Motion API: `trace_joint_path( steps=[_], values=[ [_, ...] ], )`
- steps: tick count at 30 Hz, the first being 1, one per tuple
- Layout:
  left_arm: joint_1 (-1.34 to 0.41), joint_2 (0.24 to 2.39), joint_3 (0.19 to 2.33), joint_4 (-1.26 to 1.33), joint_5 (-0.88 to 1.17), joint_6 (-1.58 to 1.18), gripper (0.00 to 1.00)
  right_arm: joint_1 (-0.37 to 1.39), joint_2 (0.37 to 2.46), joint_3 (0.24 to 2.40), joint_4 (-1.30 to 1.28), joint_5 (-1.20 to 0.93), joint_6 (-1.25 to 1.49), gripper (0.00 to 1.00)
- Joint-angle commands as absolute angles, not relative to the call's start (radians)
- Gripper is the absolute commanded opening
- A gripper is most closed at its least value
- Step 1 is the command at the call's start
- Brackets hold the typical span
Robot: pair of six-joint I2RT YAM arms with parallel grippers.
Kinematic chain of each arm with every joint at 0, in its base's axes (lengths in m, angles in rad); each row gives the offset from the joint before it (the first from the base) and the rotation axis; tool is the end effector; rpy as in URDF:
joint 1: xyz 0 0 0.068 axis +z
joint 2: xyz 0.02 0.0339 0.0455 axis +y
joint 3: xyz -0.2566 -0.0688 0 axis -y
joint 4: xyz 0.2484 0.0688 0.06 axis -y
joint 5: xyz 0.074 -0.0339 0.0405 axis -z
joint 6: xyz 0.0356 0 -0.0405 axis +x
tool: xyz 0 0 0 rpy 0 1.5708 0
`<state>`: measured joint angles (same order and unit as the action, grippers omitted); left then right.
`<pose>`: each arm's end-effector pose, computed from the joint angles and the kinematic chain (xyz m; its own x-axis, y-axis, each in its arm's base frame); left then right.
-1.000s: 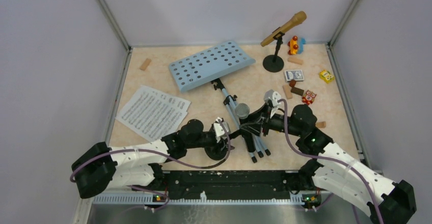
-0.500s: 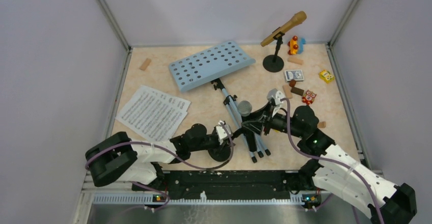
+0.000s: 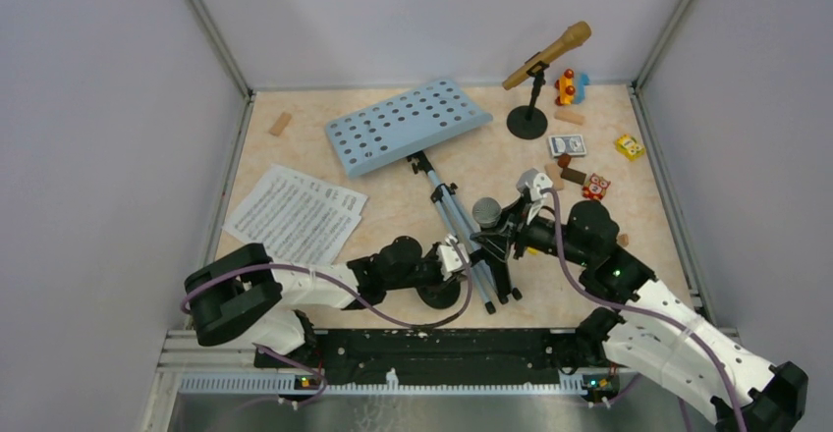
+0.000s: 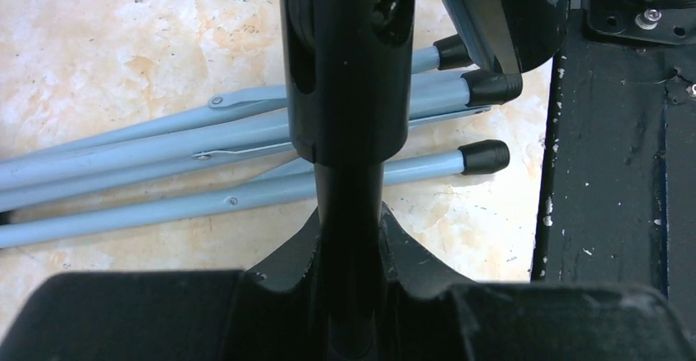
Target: Pack up the instrument practice props
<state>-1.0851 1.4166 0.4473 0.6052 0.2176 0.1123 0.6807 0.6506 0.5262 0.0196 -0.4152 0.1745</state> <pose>0.1203 -0.2444 0.1575 -0.0579 0.3440 -0.9372 0.9703 0.2404 0.0283 0.1275 0.1218 0.2865 -0.2342 0.0148 -0.9721 -0.8600 0.4631 0.2142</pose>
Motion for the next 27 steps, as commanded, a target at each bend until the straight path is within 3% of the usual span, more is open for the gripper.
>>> trace_joint_path(
  steps=[1,4,6,8,10,21,27],
  values=[
    [-1.115,1.427,0.477,0.55,0.198,0.148,0.0,0.695,0.687,0.617,-0.051,-0.401,0.13,0.48],
    [-1.122,1.423,0.478,0.543,0.189,0.141,0.0,0.695,0.701,0.647,-0.092,-0.406,0.104,0.46],
    [-1.122,1.418,0.474,0.545,0.182,0.129,0.0,0.696,0.695,0.652,-0.104,-0.404,0.1,0.33],
    [-1.123,1.417,0.47,0.543,0.166,0.117,0.0,0.695,0.687,0.65,-0.105,-0.403,0.102,0.12],
    [-1.124,1.419,0.473,0.517,0.151,0.111,0.0,0.695,0.678,0.649,-0.111,-0.388,0.117,0.0],
    [-1.243,1.486,0.56,0.223,-0.045,0.192,0.0,0.696,0.617,0.786,-0.094,-0.079,0.134,0.0],
    [-1.296,1.53,0.541,0.211,-0.053,0.147,0.0,0.695,0.685,0.954,-0.153,0.087,0.103,0.0]
  ],
)
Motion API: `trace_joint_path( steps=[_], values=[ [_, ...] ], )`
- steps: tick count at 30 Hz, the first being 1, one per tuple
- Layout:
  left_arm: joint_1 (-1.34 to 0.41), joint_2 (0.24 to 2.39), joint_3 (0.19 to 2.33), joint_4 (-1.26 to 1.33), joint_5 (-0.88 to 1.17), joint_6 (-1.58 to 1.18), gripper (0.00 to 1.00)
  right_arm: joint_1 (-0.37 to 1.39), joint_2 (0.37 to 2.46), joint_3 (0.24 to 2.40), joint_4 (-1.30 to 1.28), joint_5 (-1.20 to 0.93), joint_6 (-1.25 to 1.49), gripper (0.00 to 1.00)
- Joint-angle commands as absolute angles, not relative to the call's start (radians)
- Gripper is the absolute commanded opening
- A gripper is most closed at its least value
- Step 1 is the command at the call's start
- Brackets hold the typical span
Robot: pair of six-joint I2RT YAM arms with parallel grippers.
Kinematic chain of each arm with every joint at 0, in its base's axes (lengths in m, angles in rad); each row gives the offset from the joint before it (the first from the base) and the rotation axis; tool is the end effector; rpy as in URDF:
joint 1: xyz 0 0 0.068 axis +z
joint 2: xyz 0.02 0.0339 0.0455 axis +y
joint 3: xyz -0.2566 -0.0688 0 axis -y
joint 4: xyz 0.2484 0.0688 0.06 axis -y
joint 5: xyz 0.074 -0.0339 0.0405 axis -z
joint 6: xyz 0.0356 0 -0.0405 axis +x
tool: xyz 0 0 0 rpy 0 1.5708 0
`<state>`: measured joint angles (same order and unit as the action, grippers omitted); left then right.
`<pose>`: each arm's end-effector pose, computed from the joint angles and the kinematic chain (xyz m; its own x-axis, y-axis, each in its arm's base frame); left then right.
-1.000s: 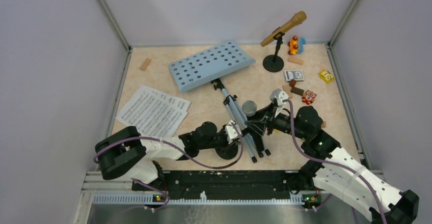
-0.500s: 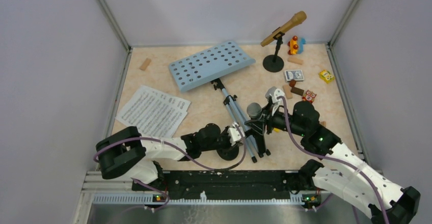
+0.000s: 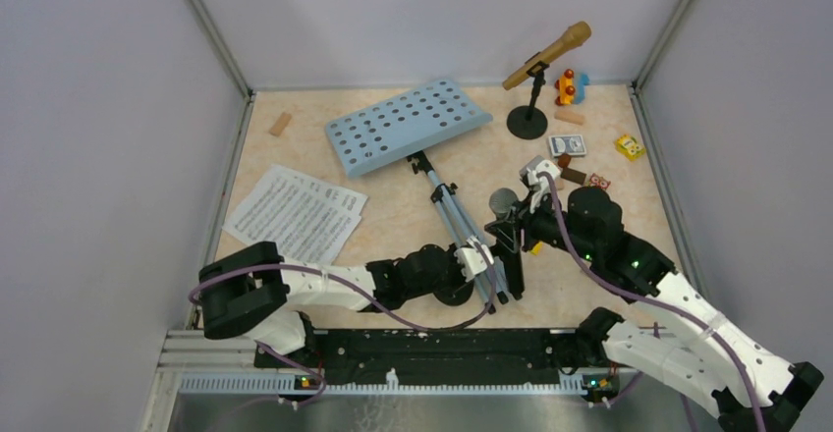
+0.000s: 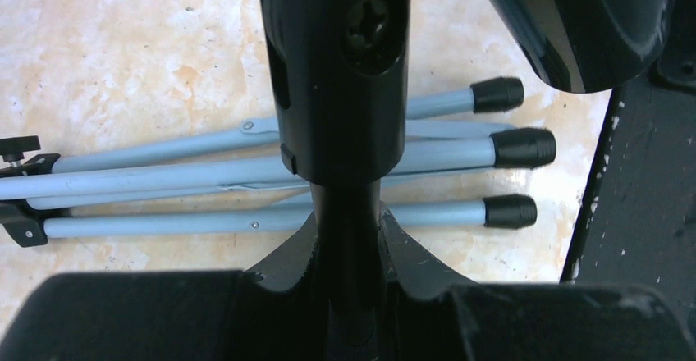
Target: Pack up the instrument practice props
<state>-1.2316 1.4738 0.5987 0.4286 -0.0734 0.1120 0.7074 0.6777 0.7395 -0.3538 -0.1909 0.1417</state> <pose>0.1020 -0.2813 0.1694 -0.0401 0.4487 -0.8928 0.9288 0.3462 0.1323 0.1238 0.1147 0.3183 -0.3262 -0.0965 -0.9404 -0.7375 0.6483 0.1893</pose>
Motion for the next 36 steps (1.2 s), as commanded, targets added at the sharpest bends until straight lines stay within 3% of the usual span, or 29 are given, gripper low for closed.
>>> trace_joint_path(
  steps=[1,21,29,36],
  values=[
    [-1.304,1.544,0.536,0.212,-0.06,0.139,0.0,0.695,0.699,0.975,-0.156,0.109,0.101,0.0],
    [-1.334,1.535,0.455,0.365,-0.067,0.019,0.0,0.695,0.922,1.514,-0.311,0.19,-0.107,0.0],
    [-1.333,1.444,0.445,0.408,-0.149,-0.058,0.0,0.694,0.913,1.5,-0.366,0.344,-0.076,0.0],
    [-1.334,1.12,0.445,0.359,-0.364,-0.129,0.0,0.656,1.021,1.333,-0.526,0.441,0.111,0.0]
  ],
)
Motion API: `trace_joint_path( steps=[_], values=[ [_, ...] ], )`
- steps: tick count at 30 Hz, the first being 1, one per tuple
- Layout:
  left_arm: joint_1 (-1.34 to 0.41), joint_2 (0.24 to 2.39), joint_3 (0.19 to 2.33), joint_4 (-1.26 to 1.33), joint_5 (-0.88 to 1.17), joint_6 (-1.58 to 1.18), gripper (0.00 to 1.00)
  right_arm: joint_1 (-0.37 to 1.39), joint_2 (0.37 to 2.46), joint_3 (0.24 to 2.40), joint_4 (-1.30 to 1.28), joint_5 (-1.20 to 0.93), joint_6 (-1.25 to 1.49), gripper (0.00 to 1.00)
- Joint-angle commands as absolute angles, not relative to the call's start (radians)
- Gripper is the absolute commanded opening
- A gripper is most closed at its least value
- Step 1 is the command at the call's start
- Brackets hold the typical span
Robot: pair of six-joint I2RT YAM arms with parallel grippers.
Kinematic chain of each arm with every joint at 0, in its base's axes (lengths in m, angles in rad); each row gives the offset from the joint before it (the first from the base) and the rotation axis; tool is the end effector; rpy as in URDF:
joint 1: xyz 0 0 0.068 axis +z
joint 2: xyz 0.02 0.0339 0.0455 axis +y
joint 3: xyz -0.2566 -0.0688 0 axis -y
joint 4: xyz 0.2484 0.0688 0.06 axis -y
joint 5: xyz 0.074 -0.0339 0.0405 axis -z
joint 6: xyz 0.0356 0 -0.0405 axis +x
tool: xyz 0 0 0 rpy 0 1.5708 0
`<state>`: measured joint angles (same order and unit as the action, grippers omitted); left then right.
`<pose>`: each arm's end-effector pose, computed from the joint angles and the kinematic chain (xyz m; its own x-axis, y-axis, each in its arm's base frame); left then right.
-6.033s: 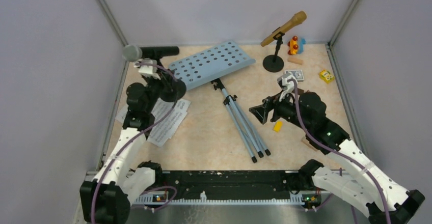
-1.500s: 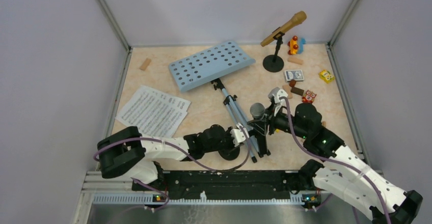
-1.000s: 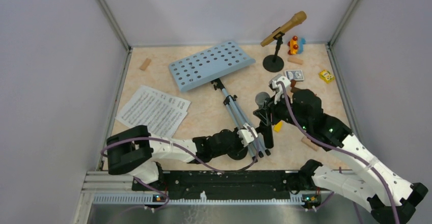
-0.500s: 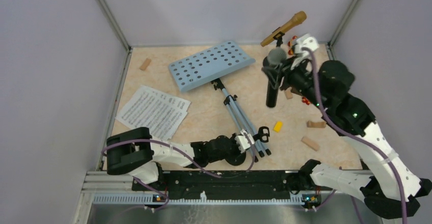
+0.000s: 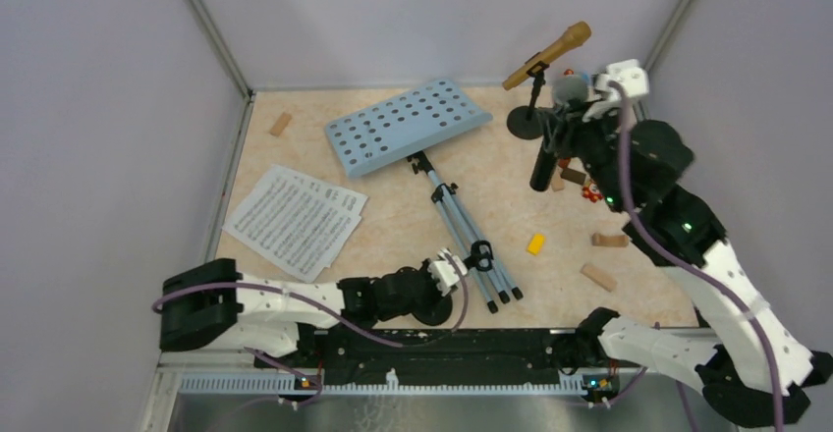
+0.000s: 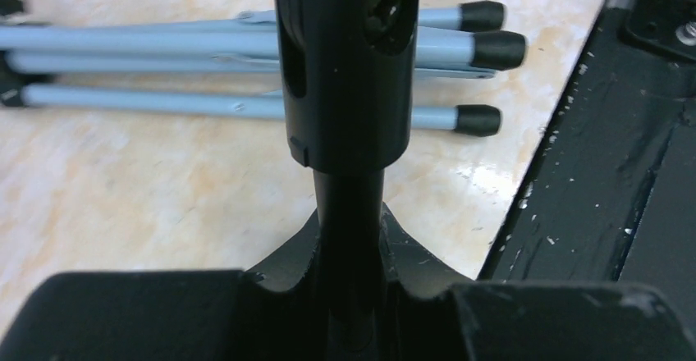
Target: Pack up the instrument practice props
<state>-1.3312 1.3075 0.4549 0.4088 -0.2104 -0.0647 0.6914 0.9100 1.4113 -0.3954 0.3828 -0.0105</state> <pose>0.0690 -0.2509 0.1670 -0.1602 0.3894 -0.9070 0.8968 0.4414 0.0311 0.1301 0.0905 0.4994 0.0846 0.0574 -0.9948 -0.3045 0.9521 0.0290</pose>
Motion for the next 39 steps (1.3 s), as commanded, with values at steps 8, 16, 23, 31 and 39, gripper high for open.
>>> trace_joint_path(
  steps=[8,16,23,31,39],
  values=[
    [-1.333,0.802,0.436,0.117,-0.562,-0.283,0.0,0.438,1.234,1.201,-0.402,0.176,0.268,0.0],
    [-1.333,0.575,0.362,0.105,-0.559,-0.31,0.0,0.388,1.556,1.228,-0.34,0.094,0.29,0.0],
    [-1.333,0.519,0.359,0.065,-0.573,-0.333,0.0,0.383,1.748,1.232,-0.343,0.05,0.31,0.14],
    [-1.333,0.516,0.336,0.113,-0.575,-0.337,0.0,0.383,1.828,1.181,-0.287,0.078,0.332,0.45],
    [-1.333,0.517,0.32,0.144,-0.646,-0.388,0.0,0.383,1.734,1.162,-0.297,0.083,0.326,0.69]
  ],
)
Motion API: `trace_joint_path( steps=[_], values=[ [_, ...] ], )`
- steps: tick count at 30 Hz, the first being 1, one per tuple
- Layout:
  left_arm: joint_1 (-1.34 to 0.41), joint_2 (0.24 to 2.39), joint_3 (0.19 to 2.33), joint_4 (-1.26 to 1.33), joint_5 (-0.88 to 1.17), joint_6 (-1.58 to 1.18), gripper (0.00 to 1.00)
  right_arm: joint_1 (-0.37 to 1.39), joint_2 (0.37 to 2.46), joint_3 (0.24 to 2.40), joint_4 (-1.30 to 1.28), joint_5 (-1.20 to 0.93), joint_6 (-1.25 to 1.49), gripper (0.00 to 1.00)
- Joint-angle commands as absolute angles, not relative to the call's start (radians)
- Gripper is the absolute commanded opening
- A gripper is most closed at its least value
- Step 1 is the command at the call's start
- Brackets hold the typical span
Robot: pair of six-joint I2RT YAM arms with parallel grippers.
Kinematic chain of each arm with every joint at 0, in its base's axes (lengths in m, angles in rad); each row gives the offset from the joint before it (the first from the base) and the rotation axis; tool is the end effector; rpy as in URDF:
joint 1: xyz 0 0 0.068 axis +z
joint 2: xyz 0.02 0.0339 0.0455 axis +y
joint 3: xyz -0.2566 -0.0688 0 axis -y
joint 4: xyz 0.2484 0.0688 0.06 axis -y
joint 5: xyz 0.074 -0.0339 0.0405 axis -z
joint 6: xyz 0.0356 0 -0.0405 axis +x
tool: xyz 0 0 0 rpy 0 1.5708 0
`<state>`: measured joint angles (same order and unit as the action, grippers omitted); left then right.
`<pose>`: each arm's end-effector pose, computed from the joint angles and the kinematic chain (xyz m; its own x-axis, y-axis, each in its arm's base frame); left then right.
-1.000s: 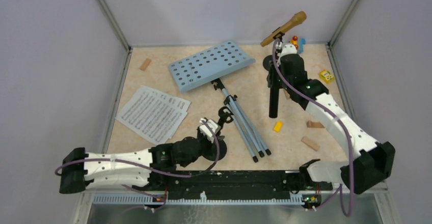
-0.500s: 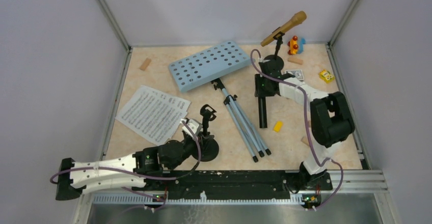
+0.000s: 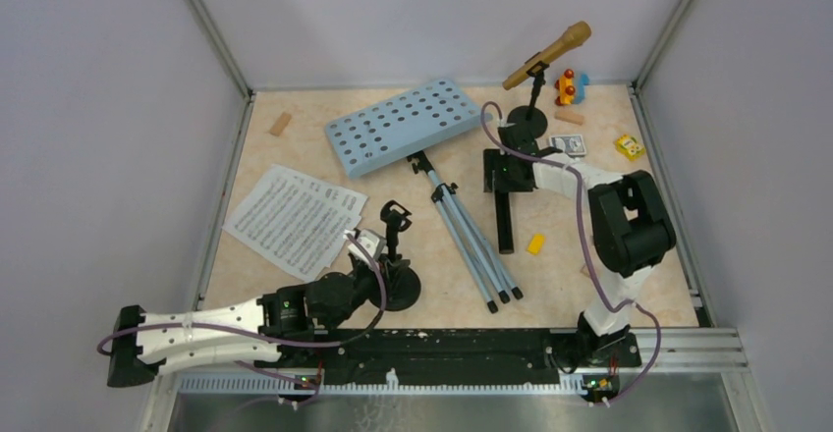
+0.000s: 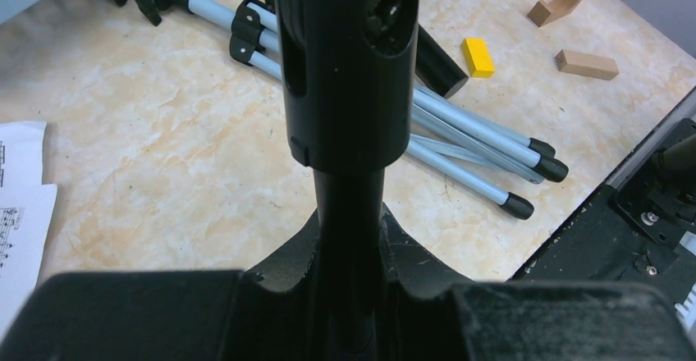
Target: Pack up the instrument practice props
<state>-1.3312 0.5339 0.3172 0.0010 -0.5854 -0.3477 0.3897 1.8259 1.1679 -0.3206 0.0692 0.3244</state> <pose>0.0561 -0.1468 0.2271 -0.2800 -0.0506 -0.9587 0.6235 0.7497 -0.2217 0.3516 0.1418 0.1665 -0.8369 0.0000 -0.5474 -0.0808 0.9890 0.1235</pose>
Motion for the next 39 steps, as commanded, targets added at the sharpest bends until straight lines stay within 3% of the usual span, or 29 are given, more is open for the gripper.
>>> trace_joint_path(
  steps=[1,6,10,13,16,24,39],
  values=[
    [-1.333,0.519,0.318,0.15,-0.646,-0.384,0.0,0.383,1.705,1.16,-0.303,0.084,0.324,0.7],
    [-1.332,0.535,0.314,0.204,-0.584,-0.338,0.0,0.385,1.459,1.091,-0.274,0.015,0.31,0.73],
    [-1.331,0.545,0.309,0.278,-0.521,-0.316,0.0,0.427,1.201,0.929,-0.078,-0.237,0.306,0.7],
    [-1.332,0.574,0.315,0.338,-0.499,-0.301,0.0,0.59,1.046,0.803,0.088,-0.357,0.286,0.67],
    [-1.332,0.62,0.346,0.356,-0.504,-0.292,0.0,0.786,0.955,0.749,0.157,-0.266,0.307,0.62],
    [-1.331,0.705,0.373,0.437,-0.499,-0.278,0.0,1.084,0.893,0.652,0.399,-0.033,0.437,0.62],
    [-1.332,0.749,0.386,0.504,-0.443,-0.3,0.0,1.126,1.083,0.67,0.521,0.044,0.494,0.55]
  ],
)
